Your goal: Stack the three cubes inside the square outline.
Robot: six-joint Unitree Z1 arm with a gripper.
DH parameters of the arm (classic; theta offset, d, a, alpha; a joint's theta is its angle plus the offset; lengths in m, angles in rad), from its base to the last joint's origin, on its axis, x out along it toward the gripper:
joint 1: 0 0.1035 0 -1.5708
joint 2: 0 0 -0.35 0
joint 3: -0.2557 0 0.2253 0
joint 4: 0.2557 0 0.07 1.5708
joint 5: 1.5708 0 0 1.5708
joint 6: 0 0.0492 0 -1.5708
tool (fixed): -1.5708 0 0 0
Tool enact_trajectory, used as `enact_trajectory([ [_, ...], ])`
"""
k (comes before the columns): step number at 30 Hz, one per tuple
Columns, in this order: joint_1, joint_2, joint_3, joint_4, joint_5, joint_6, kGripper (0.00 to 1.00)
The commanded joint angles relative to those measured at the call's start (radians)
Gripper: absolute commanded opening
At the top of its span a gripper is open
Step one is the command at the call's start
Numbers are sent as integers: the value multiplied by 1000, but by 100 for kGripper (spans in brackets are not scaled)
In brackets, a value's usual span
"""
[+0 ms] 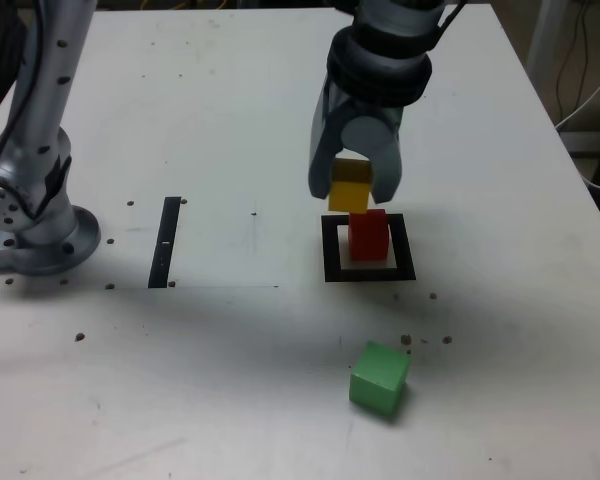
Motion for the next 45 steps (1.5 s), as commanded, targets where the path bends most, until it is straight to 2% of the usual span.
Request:
enact_trajectory([
  [1,-4,-8,0,-10,-9,-2,24],
  [26,6,-3,72,-127,-22,31,24],
  [32,7,-2,83,-152,-22,32,27],
  [35,7,-1,85,-153,-22,33,33],
  [38,7,0,87,-153,-22,33,45],
  [40,7,1,87,-152,-23,34,56],
  [44,8,-2,86,-148,-23,36,87],
  [45,8,-3,86,-146,-22,36,91],
])
